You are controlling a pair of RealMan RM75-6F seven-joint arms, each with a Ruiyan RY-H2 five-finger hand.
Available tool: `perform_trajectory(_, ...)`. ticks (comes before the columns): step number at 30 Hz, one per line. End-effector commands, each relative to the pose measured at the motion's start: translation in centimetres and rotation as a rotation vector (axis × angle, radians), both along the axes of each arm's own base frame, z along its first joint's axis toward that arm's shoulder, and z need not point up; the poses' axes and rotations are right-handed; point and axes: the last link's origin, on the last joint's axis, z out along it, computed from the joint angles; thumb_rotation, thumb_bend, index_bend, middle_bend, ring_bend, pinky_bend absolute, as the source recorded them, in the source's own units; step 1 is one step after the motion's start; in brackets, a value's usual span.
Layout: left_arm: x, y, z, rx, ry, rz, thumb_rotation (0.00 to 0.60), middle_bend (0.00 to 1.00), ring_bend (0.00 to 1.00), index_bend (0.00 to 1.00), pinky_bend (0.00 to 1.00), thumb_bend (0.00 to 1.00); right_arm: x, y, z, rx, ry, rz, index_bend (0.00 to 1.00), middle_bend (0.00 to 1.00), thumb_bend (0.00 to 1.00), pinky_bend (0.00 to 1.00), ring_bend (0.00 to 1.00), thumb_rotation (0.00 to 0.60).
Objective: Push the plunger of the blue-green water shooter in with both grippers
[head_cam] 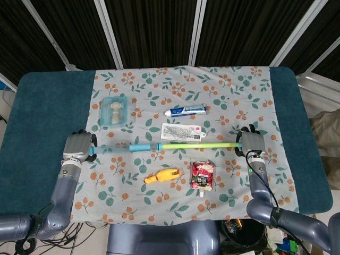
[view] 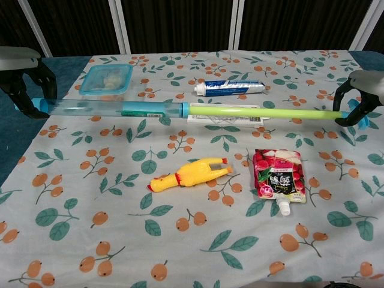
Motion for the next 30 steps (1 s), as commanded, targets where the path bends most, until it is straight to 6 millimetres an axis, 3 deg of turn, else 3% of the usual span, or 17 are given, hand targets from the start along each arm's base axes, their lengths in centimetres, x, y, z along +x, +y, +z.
perform_trajectory(1, 0.03, -0.01, -0.04, -0.002, 0.002, -0.003, 0.600, 0.38, 0.16, 0.58, 0.25, 0.38, -0.06, 0.04, 0.24, -0.005, 0.001, 0.000, 0.66, 0.18, 0.40, 0.19, 0.04, 0.600)
perform_trajectory(30, 0.91, 0.49, -0.14, -0.005, -0.001, -0.034, 0.600, 0.38, 0.16, 0.58, 0.25, 0.38, 0.37, 0.40, 0.65, -0.004, 0.005, 0.009, 0.69, 0.18, 0.41, 0.19, 0.04, 0.600)
